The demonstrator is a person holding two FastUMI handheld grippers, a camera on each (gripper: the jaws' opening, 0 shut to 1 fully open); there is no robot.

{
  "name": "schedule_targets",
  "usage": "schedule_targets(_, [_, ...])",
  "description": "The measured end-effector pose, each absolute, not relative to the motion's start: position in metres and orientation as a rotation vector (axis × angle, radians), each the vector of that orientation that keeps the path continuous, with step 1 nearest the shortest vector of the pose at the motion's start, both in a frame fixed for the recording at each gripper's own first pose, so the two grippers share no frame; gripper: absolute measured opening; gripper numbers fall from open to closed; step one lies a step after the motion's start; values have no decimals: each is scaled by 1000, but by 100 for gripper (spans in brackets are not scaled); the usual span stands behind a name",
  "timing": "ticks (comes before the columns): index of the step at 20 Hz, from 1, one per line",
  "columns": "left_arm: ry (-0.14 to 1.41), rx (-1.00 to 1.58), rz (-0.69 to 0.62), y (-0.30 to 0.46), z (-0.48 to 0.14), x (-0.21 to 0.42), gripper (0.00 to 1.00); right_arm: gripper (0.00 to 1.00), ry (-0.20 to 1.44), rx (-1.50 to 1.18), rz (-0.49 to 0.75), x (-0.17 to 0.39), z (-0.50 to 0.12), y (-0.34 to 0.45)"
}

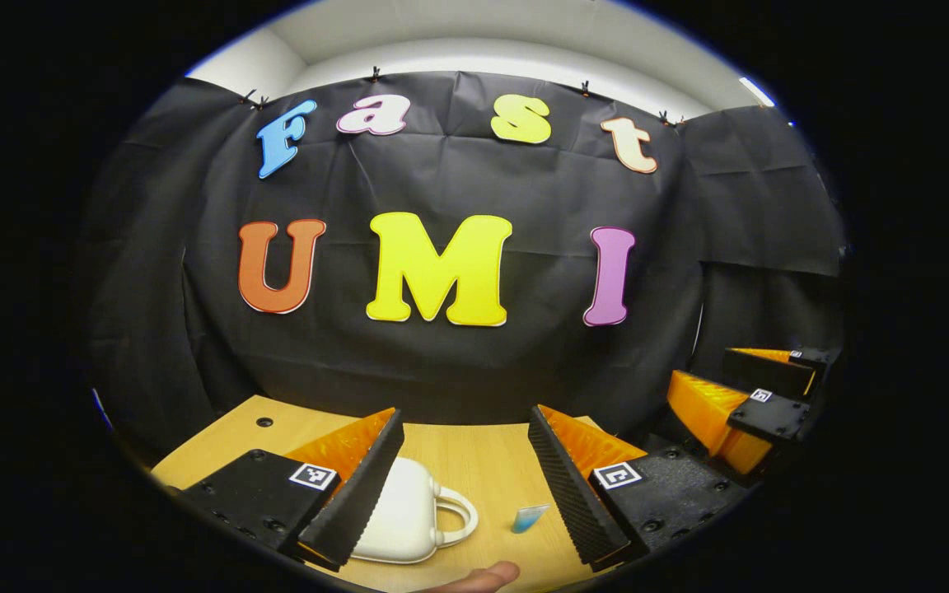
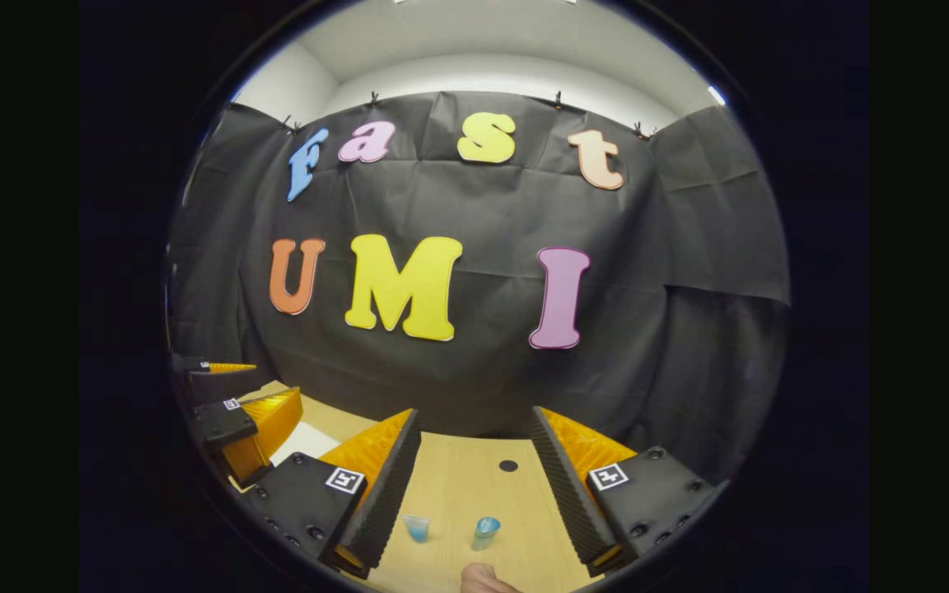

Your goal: First open the suitcase, pack the skin care products into it, and then close the suitcase.

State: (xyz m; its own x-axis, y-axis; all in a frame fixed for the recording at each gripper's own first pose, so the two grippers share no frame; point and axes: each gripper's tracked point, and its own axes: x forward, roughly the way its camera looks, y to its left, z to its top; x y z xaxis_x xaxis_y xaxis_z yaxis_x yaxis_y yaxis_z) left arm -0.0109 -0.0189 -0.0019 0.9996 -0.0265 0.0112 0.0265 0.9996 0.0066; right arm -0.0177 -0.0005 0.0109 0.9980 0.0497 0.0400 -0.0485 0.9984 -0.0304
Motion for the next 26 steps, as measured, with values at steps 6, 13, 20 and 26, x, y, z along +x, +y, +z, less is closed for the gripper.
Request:
schedule_targets(6, [37,180,29,8,-76,7,98,80,-51,-47,1,-22,5,-32])
schedule_targets(13, [86,579,-34,-10,-170,28,98,78,53,-12,-75,-33,-36,-76])
schedule_targets(20, [192,1019,-43,-14,-265,50,96,80,103,23,-151,-43,-62,-128])
schedule_targets(26, [240,1260,-1,-10,-293,67,92,80,152,70,-193,-47,-84,-159])
